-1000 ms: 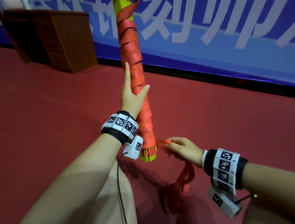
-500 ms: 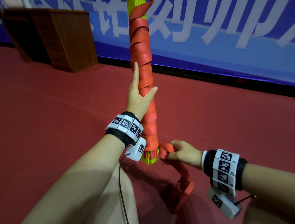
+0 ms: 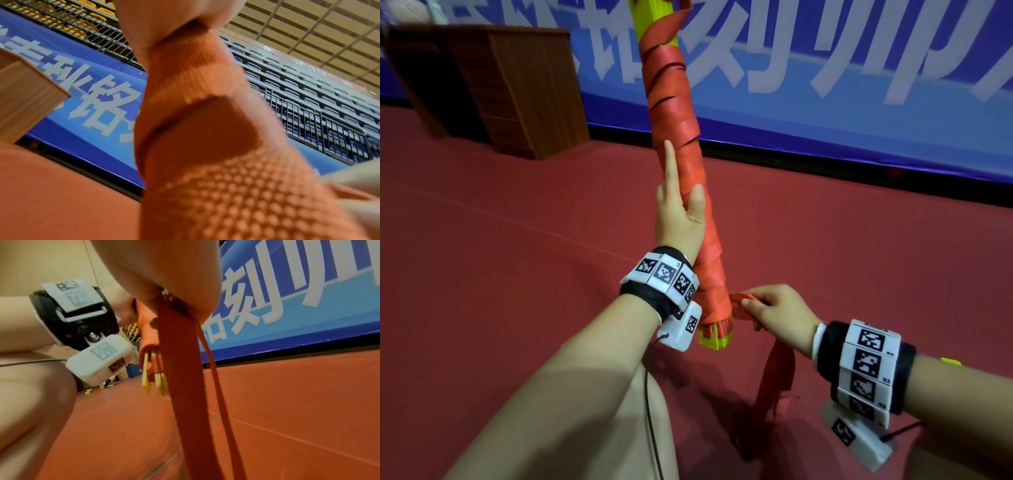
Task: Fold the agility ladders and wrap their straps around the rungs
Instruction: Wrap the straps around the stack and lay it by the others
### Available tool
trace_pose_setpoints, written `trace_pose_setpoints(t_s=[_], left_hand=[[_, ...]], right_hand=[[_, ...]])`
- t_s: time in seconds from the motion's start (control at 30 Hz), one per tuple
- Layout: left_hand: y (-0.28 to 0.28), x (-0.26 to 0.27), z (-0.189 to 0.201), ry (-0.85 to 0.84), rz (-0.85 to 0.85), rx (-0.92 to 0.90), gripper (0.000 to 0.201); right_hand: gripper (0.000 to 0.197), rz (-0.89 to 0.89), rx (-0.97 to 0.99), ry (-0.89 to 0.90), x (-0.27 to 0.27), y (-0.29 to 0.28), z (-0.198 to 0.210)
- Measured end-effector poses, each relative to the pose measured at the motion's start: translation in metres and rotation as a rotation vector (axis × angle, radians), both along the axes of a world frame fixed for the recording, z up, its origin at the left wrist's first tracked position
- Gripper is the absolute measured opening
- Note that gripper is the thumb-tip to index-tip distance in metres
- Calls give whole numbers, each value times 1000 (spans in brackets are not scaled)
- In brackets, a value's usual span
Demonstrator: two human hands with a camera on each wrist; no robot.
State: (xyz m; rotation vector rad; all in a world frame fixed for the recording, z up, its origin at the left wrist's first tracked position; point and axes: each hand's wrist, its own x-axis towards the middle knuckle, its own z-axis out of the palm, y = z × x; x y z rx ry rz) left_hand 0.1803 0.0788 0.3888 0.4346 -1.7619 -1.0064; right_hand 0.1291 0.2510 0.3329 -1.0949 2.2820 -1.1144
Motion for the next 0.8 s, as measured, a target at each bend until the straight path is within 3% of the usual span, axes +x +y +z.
trace_pose_setpoints(t_s=[0.1,0.2,0.33,0.37,0.43,0.53,0.67,0.73,0.8], left_hand=[[1,-4,3,87,-37,90,68],[-2,-9,4,170,-95,244,88],[3,-11,2,226,-75,444,101],[4,-12,2,227,-70,481,101],[3,-14,2,228,-96,557,101],[-3,-12,7,251,-210,698,88],[-19,-1,21,432,-511,872,40],[-21,5,25,429,-588,839,44],[-16,10,28,384,-569,728,64]], right_hand=[[22,-41,-78,129,0,1,7],[25,-23,-81,272,-2,2,11],[85,74,165,436,2,-1,-4],[88,64,219,464,2,-2,-6],[73,43,254,506,-4,-5,-4],[50,58,165,356,-16,-1,10],[42,207,-26,-1,-22,7,30],[38,304,-95,-217,-17,7,39],[37,381,-124,-364,-13,6,43]])
